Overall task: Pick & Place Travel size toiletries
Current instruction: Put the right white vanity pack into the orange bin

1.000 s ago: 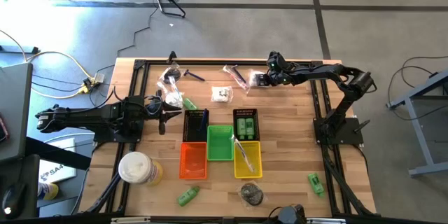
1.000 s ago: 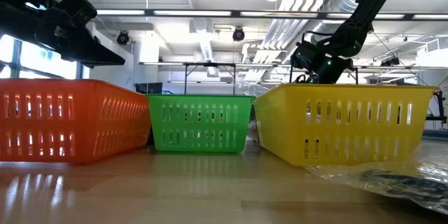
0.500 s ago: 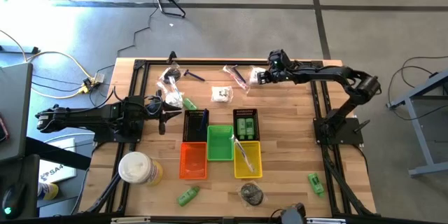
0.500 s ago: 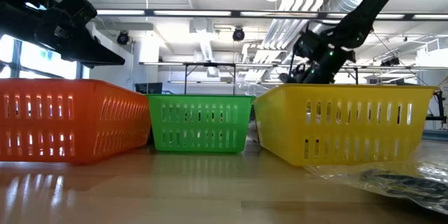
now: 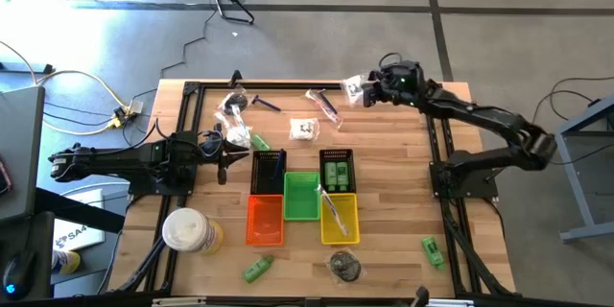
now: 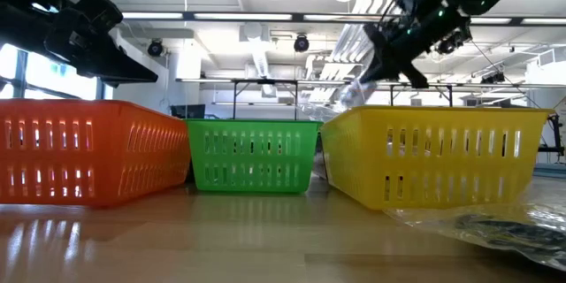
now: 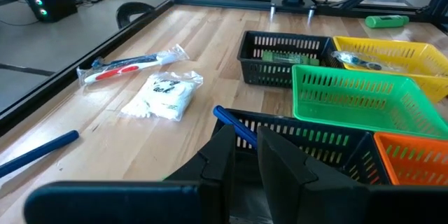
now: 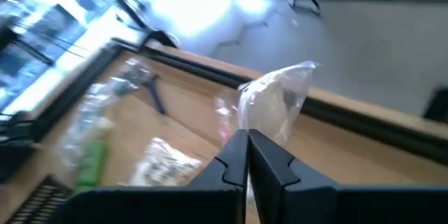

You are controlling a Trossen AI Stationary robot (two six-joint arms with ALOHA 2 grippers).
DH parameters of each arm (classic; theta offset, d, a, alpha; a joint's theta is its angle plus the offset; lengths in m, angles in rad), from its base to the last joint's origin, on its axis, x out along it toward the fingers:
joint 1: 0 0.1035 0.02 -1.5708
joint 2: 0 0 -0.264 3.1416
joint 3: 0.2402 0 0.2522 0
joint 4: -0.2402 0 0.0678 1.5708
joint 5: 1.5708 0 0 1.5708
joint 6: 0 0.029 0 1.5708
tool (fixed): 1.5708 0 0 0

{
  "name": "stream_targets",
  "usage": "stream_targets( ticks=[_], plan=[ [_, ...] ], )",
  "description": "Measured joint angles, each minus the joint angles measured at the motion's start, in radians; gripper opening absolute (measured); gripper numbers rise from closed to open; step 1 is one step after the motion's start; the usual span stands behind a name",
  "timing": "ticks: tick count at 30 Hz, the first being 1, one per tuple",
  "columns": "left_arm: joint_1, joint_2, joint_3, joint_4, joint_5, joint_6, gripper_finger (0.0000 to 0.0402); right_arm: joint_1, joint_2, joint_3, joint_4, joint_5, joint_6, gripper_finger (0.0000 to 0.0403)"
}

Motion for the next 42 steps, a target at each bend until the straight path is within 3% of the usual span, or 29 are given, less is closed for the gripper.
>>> stream_targets(
  ticks=[9,33,42],
  plan=[
    [0.0,0.0,0.0,0.0,0.0,0.0,0.0061,0.151,-0.08,0.0,0.037,-0.001,-0.01,0.0003],
    [0.0,0.0,0.0,0.0,0.0,0.0,0.0061,0.515,-0.079,0.0,0.163,0.003,-0.012,0.0003],
    [0.0,0.0,0.0,0.001,0.0,0.0,0.0061,0.621,-0.014,0.0,0.24,0.018,-0.015,0.0003]
  ],
)
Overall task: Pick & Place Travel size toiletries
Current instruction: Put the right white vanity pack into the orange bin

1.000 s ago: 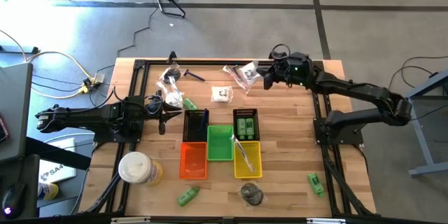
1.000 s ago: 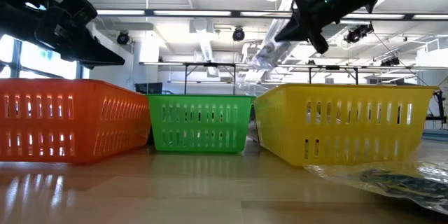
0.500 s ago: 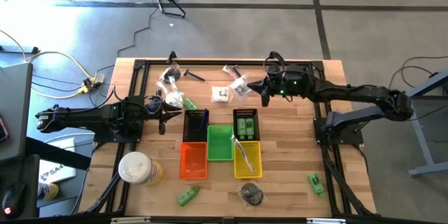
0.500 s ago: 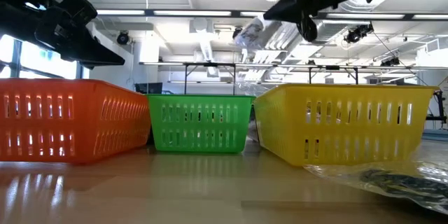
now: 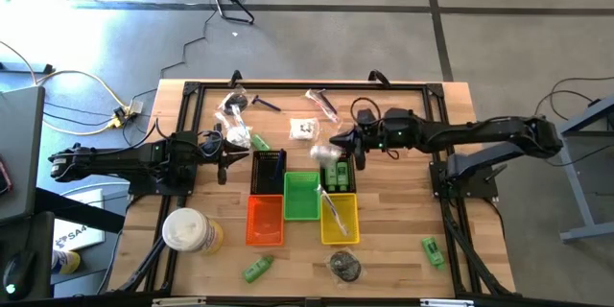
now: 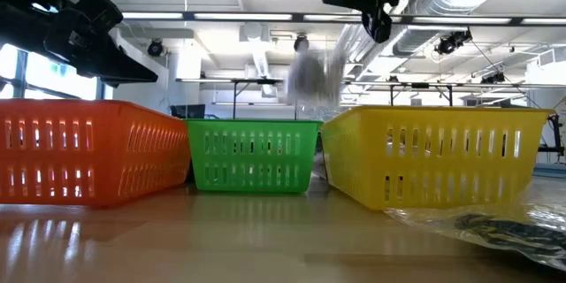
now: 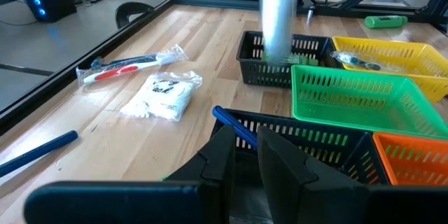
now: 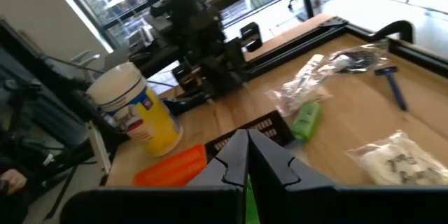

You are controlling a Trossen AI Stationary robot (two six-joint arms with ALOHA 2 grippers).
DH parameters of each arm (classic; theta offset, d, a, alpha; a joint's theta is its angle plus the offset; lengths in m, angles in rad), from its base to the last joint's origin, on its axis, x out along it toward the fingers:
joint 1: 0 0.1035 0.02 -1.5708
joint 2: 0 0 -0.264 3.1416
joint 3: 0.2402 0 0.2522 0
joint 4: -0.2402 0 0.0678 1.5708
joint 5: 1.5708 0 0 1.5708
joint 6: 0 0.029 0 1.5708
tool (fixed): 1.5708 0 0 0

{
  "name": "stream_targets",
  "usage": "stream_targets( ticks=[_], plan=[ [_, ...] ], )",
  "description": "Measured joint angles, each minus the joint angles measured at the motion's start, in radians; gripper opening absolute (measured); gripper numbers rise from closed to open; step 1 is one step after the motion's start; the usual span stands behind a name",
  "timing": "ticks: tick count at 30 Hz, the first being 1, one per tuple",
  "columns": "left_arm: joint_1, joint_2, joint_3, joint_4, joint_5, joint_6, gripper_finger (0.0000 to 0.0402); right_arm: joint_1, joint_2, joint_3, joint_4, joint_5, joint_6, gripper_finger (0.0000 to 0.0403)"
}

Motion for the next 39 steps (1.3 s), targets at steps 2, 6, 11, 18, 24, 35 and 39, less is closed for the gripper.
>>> stream_targets(
  ticks=[2,6,11,18,24,35,39],
  plan=[
    [0.0,0.0,0.0,0.0,0.0,0.0,0.0061,0.017,0.023,0.0,0.022,0.0,0.0,0.0003],
    [0.0,0.0,0.0,0.001,0.0,0.0,0.0061,0.041,0.06,0.0,0.068,-0.001,0.0,0.0003],
    [0.0,0.0,0.0,0.001,0.0,0.0,0.0061,0.054,0.072,0.0,0.053,0.013,0.001,0.0003],
    [0.0,0.0,0.0,0.0,0.0,-0.001,0.0061,0.023,0.051,0.0,-0.057,0.143,0.001,0.0003],
    [0.0,0.0,0.0,0.0,0.0,-0.001,0.0061,-0.055,0.035,0.0,-0.277,0.164,0.051,0.0003],
    [0.0,0.0,0.0,0.0,0.0,-0.001,0.0061,-0.107,0.035,0.0,-0.446,0.188,0.063,0.0024],
    [0.0,0.0,0.0,0.0,0.0,-0.001,0.0061,-0.106,0.035,0.0,-0.47,0.19,0.057,0.0074]
  ],
)
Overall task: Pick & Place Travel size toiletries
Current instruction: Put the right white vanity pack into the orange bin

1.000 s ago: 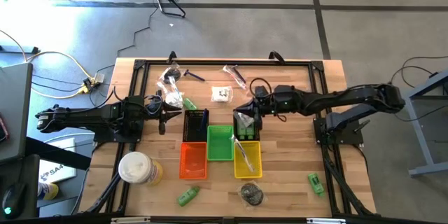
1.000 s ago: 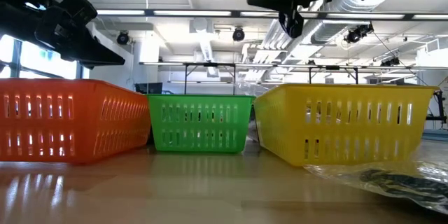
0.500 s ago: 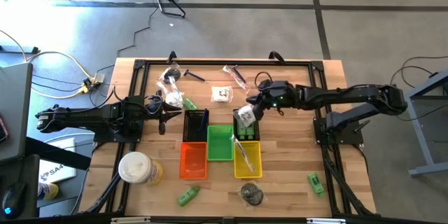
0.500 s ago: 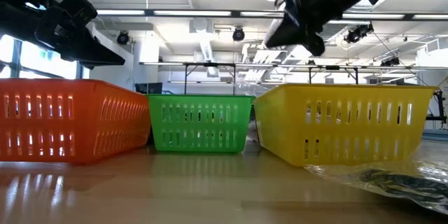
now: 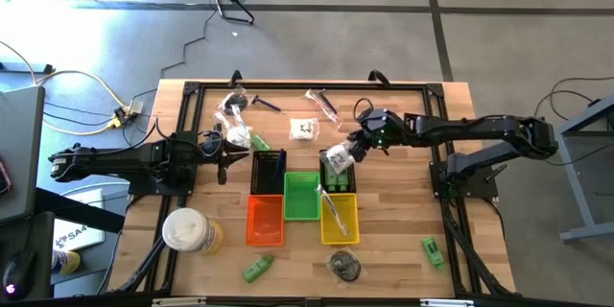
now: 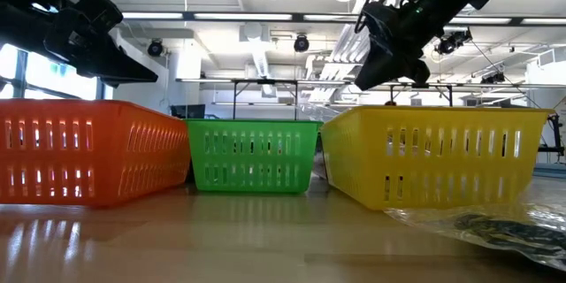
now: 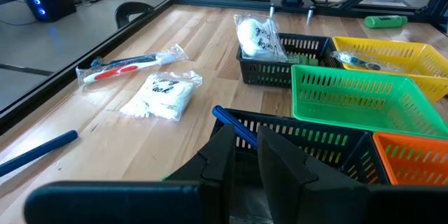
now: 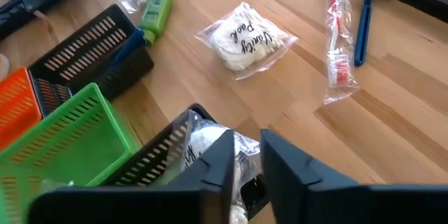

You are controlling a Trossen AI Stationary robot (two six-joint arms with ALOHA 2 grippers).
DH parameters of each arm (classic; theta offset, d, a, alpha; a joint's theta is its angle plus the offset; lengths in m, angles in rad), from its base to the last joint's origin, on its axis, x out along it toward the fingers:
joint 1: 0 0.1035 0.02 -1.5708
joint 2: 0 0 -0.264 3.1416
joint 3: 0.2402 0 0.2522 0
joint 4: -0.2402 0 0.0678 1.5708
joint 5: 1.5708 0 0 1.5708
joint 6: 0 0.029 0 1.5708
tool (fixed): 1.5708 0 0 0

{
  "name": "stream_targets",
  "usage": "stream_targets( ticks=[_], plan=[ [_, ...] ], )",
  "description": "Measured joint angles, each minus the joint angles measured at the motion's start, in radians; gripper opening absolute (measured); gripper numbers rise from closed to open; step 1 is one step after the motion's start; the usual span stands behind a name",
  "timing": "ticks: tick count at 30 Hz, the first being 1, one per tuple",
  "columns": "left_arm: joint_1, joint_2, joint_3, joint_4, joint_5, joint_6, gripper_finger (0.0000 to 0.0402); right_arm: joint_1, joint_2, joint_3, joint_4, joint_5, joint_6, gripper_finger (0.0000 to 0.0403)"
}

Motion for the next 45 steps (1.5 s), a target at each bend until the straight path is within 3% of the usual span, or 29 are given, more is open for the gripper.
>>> stream_targets(
  ticks=[10,17,24,32,45],
  plan=[
    [0.0,0.0,0.0,0.0,0.0,0.0,0.0061,0.0,0.007,0.0,-0.02,0.021,-0.001,0.0237],
    [0.0,0.0,0.0,0.0,0.0,0.0,0.0061,0.011,0.067,-0.002,-0.041,0.004,0.004,0.0274],
    [0.0,0.0,0.0,0.0,0.0,0.0,0.0061,0.037,0.182,-0.001,0.01,-0.01,0.007,0.0275],
    [0.0,0.0,0.0,0.0,0.0,0.0,0.0061,0.055,0.221,-0.001,0.041,-0.009,0.007,0.0262],
    [0.0,0.0,0.0,0.0,0.0,0.0,0.0061,0.055,0.221,-0.001,0.041,-0.022,0.007,0.0106]
  ],
)
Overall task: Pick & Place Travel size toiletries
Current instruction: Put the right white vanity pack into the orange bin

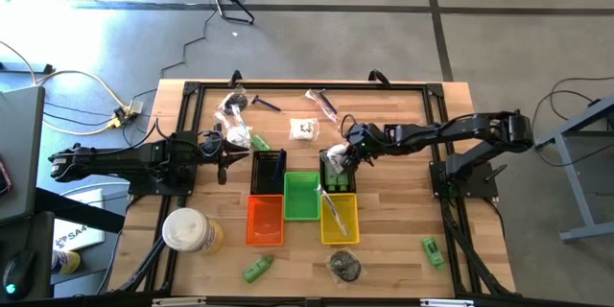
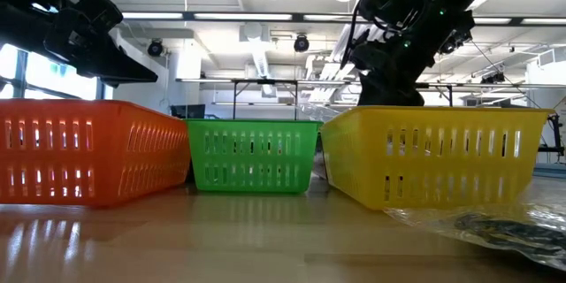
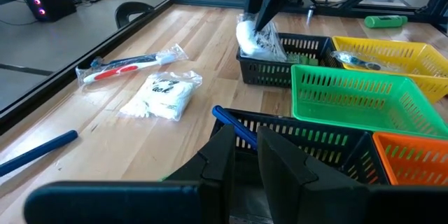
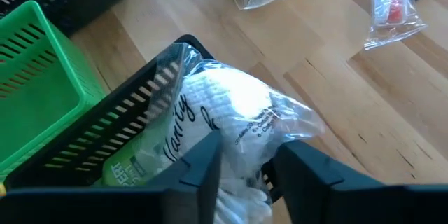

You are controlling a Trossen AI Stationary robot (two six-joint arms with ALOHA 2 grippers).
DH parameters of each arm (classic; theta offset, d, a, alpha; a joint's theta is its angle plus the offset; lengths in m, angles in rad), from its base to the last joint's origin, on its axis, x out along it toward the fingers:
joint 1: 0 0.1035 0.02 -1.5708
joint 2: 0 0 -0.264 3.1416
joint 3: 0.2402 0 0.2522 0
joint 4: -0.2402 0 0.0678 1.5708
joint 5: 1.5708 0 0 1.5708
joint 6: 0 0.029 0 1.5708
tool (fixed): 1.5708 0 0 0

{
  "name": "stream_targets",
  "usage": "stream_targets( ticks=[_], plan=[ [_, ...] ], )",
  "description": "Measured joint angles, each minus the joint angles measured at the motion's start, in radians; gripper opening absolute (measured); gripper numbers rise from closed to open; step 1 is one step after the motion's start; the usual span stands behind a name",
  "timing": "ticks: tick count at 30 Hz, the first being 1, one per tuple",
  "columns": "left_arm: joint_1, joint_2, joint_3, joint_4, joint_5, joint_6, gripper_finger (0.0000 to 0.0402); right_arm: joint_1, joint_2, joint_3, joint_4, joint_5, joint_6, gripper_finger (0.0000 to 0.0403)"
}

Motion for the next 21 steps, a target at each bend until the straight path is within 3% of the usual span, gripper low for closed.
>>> stream_targets(
  ticks=[8,21],
  plan=[
    [0.0,0.0,0.0,0.0,0.0,0.0,0.0061,0.0,-0.002,0.0,0.002,-0.038,0.0,0.0013],
    [0.0,0.0,0.0,0.0,0.0,0.0,0.0061,0.0,-0.135,0.006,0.001,-0.037,-0.039,0.0004]
  ],
)
